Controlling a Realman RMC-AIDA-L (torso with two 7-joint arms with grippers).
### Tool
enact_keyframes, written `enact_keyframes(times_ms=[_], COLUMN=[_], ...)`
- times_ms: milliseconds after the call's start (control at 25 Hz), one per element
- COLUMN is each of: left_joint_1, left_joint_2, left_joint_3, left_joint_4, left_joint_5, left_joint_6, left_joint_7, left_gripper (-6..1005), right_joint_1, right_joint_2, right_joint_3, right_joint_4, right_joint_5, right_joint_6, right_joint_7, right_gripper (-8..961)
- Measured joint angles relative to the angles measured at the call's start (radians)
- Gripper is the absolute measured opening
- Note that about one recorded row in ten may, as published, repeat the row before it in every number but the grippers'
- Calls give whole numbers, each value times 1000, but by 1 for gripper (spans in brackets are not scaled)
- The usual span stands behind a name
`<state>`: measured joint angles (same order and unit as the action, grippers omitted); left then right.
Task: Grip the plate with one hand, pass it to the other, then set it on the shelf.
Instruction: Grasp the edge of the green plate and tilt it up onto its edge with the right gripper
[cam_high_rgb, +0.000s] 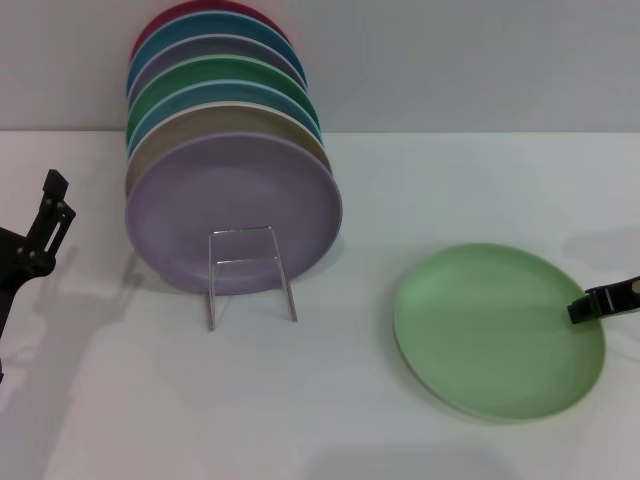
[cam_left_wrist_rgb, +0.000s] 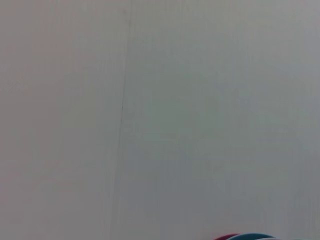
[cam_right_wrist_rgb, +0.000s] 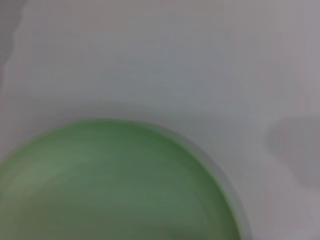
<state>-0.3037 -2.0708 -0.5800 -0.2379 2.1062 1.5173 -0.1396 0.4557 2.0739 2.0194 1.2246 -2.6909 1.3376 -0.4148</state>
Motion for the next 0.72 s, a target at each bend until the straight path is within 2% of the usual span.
enact_keyframes(times_ms=[120,600,720], left_joint_1=[0,0,0], left_joint_2=[0,0,0], left_joint_3=[-1,-5,-5], left_joint_4=[0,2,3], left_joint_5=[0,0,0], left_joint_6=[0,0,0], left_joint_7=[0,0,0], left_gripper=[803,803,802], right_joint_1=[2,6,6], right_joint_2=[0,0,1], right_joint_3=[0,2,-4], right_joint_4=[-1,-18,-13], right_joint_5=[1,1,1], right_joint_6=[0,-1,-3], right_joint_7=[-1,-18,-28], right_gripper=[212,65,60])
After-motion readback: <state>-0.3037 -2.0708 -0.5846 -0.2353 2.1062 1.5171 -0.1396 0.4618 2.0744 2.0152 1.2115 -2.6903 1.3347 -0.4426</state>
